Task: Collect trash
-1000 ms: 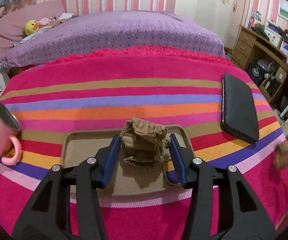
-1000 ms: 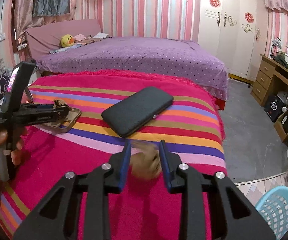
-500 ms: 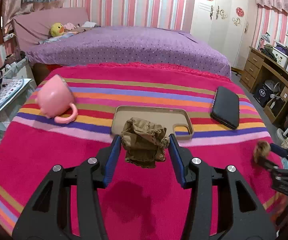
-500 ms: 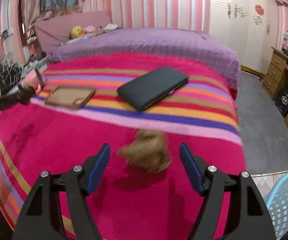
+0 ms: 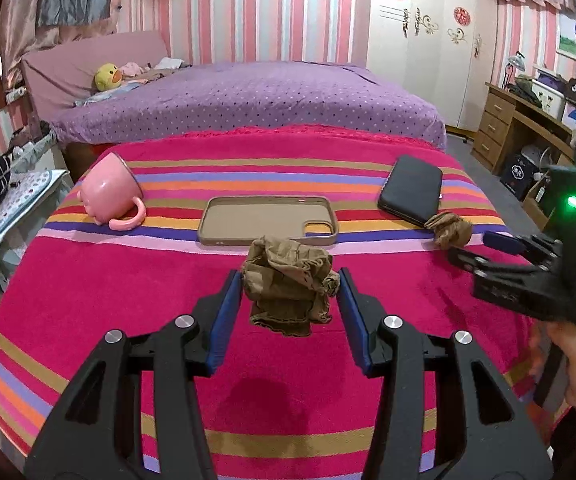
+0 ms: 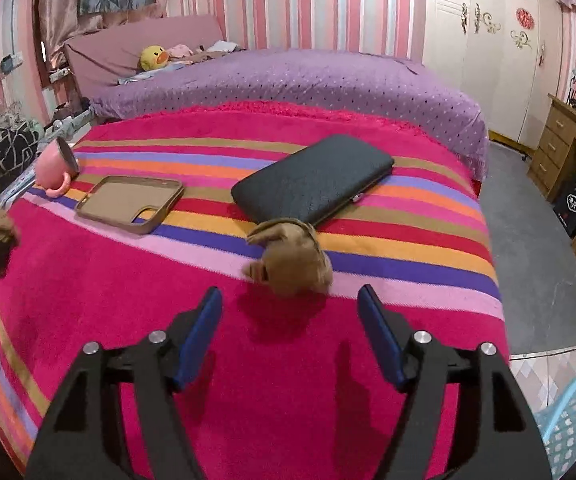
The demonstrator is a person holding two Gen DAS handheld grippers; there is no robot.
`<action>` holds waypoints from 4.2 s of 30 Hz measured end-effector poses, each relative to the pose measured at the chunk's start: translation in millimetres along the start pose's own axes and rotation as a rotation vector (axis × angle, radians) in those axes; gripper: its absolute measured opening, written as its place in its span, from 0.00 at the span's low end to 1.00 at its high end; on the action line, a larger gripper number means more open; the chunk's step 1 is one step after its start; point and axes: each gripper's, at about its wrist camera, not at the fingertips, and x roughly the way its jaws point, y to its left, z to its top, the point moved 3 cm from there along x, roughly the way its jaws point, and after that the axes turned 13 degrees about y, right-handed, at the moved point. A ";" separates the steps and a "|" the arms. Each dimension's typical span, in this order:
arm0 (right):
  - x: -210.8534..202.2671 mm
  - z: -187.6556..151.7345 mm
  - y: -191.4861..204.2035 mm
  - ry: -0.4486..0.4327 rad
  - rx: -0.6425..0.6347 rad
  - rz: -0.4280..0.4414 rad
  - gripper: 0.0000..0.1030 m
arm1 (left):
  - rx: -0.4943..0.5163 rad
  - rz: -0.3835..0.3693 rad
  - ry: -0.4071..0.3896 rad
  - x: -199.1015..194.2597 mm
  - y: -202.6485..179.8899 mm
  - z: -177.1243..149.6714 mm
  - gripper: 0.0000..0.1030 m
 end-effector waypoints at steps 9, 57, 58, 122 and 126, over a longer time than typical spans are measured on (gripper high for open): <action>2.5 7.8 3.7 0.007 -0.053 0.034 0.50 | 0.018 0.036 -0.025 -2.1 -7.7 4.0 0.46; -194.9 -195.9 -254.6 -0.154 0.430 -0.356 0.95 | 0.370 -0.174 -0.115 -57.3 -235.9 -48.8 0.94; -199.3 -193.9 -247.1 -0.165 0.429 -0.354 0.96 | 0.356 -0.173 -0.118 -61.4 -223.8 -48.2 0.95; -210.4 -195.8 61.6 -0.426 0.124 -0.255 0.96 | 0.071 -0.036 -0.254 -112.4 15.4 -126.0 0.95; -210.5 -196.1 61.6 -0.423 0.125 -0.252 0.96 | 0.072 -0.035 -0.257 -112.1 12.5 -126.2 0.95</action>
